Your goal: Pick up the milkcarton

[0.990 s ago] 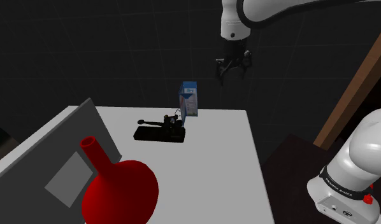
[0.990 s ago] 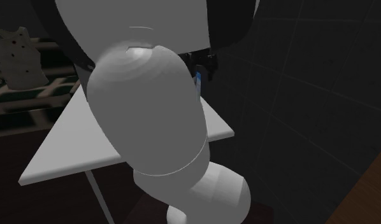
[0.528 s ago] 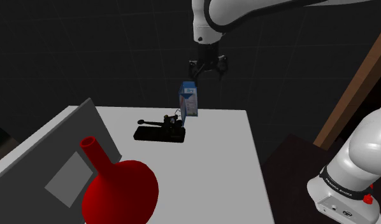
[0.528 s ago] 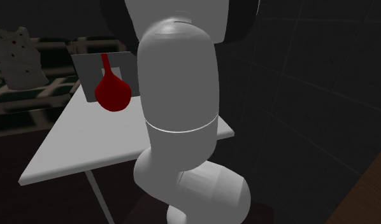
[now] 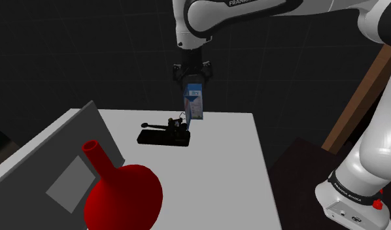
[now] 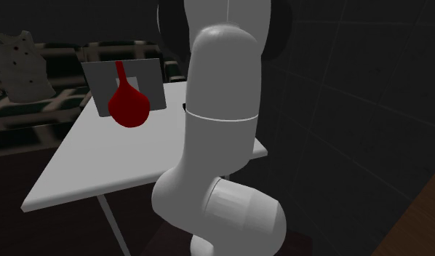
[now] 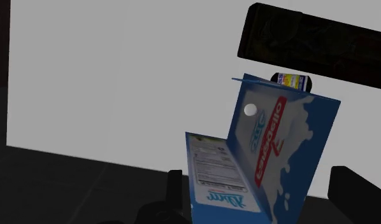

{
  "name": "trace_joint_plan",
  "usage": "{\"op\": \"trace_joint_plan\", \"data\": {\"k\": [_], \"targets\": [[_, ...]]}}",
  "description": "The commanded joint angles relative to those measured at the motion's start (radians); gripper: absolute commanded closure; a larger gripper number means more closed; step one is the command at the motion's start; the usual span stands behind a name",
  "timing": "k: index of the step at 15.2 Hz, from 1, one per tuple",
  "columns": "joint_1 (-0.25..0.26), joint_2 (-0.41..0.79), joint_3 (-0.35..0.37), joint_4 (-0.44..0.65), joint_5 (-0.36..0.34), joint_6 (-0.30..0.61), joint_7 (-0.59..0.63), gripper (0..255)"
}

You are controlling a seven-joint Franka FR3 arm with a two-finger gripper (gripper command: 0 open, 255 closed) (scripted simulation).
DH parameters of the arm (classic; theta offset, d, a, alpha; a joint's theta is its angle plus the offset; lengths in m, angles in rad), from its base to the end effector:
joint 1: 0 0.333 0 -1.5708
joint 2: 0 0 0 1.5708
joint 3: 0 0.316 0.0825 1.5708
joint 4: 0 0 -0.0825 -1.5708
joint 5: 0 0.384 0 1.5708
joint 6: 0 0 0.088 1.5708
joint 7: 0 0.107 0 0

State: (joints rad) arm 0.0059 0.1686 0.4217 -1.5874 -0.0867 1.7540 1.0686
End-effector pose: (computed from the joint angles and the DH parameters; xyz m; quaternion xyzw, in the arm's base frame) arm 0.5672 0.2306 0.5421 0.9505 -0.3105 0.0104 0.0017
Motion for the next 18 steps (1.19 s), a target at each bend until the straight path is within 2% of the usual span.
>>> {"op": "trace_joint_plan", "data": {"k": [1, 5, 7, 8, 18], "targets": [[0.0, 0.009, -0.001, -0.013, -0.003, 0.021, 0.005, 0], [-0.002, 0.01, -0.003, -0.073, -0.005, 0.082, 0.007, 0], [-0.002, 0.01, -0.003, -0.073, -0.005, 0.082, 0.007, 0], [-0.002, 0.01, -0.003, -0.073, -0.005, 0.083, 0.007, 255], [-0.002, 0.009, -0.002, -0.06, -0.004, 0.069, 0.006, 255]]}}
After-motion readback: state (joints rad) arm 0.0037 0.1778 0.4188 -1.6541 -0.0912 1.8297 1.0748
